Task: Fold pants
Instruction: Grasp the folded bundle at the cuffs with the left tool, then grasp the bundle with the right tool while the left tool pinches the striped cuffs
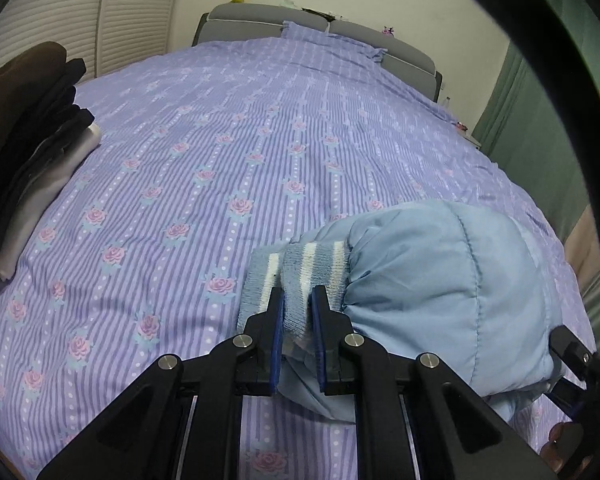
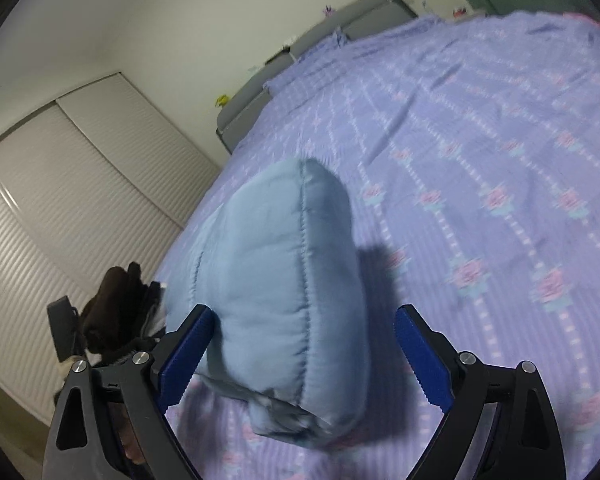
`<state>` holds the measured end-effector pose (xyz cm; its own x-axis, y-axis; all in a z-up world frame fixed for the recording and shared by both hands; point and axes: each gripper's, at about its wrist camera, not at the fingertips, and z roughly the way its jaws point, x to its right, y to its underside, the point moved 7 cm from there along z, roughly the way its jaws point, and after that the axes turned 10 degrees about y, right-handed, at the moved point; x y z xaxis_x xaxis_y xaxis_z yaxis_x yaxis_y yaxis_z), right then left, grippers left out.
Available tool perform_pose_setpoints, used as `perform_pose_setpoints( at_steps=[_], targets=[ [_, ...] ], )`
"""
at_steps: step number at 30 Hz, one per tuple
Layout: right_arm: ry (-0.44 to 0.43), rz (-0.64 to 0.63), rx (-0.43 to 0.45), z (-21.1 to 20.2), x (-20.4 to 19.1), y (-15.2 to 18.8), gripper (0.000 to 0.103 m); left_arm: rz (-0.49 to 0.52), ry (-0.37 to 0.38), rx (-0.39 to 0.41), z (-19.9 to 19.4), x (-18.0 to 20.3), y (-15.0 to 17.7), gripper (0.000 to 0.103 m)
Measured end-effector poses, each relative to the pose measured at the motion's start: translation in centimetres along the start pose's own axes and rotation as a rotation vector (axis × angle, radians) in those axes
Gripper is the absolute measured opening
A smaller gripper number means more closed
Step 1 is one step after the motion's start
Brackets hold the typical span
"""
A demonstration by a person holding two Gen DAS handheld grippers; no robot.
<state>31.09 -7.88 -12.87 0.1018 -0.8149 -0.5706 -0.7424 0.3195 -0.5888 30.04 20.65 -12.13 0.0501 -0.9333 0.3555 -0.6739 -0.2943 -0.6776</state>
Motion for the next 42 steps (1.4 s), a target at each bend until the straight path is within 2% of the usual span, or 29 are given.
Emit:
perform_pose_setpoints(
  at_steps=[3, 5, 8, 12, 14, 17, 19, 21, 22, 24, 26, 28, 38, 42],
  targets=[
    [-0.021, 0.035, -0.042, 1.7, -0.2, 0.0, 0.093, -0.002, 0.007, 0.001, -0.1, -0.2, 0.0, 0.015],
    [-0.005, 0.049, -0.065, 2.7, 0.0, 0.0, 0.092, 0.003, 0.002, 0.001, -0.1, -0.5, 0.0, 0.015],
    [0.025, 0.044, -0.092, 3.9, 0.2, 0.2, 0.083, -0.006, 0.001, -0.002, -0.2, -0.9, 0.1, 0.015],
    [0.148, -0.085, -0.090, 4.5, -0.7, 0.6, 0.066, -0.034, 0.022, -0.015, -0.1, -1.3, 0.5, 0.015],
    [0.257, -0.209, -0.051, 4.3, -1.7, 0.8, 0.057, -0.045, 0.038, -0.024, -0.3, -1.2, 0.5, 0.015],
    [0.434, -0.408, 0.030, 4.0, -3.9, 1.6, 0.053, -0.040, 0.018, -0.012, -1.3, -1.1, 0.4, 0.027],
    [0.486, -0.438, 0.057, 3.8, -4.5, 1.7, 0.052, -0.047, -0.026, 0.018, -2.6, -1.4, 0.5, 0.047],
    [0.504, -0.427, 0.065, 3.6, -4.7, 1.6, 0.052, -0.069, -0.027, 0.051, -4.0, -1.5, 0.6, 0.054],
    [0.505, -0.421, 0.062, 3.6, -4.6, 1.5, 0.052, -0.089, 0.002, 0.068, -4.8, -1.3, 0.9, 0.063],
    [0.496, -0.403, 0.061, 3.5, -4.5, 1.6, 0.052, -0.109, 0.076, 0.068, -5.2, -0.8, 1.4, 0.073],
    [0.488, -0.392, 0.054, 3.6, -4.4, 1.4, 0.052, -0.133, 0.160, 0.059, -5.2, 0.2, 2.2, 0.078],
    [0.479, -0.377, 0.046, 3.4, -4.1, 1.3, 0.052, -0.154, 0.211, 0.062, -4.9, 1.0, 2.7, 0.089],
    [0.472, -0.360, 0.041, 3.9, -4.0, 1.8, 0.053, -0.356, 0.265, -0.002, -1.6, 1.0, 4.9, 0.091],
    [0.469, -0.357, 0.040, 4.0, -3.7, 1.8, 0.053, -0.392, 0.300, 0.002, -1.3, 0.8, 5.8, 0.091]
  ],
)
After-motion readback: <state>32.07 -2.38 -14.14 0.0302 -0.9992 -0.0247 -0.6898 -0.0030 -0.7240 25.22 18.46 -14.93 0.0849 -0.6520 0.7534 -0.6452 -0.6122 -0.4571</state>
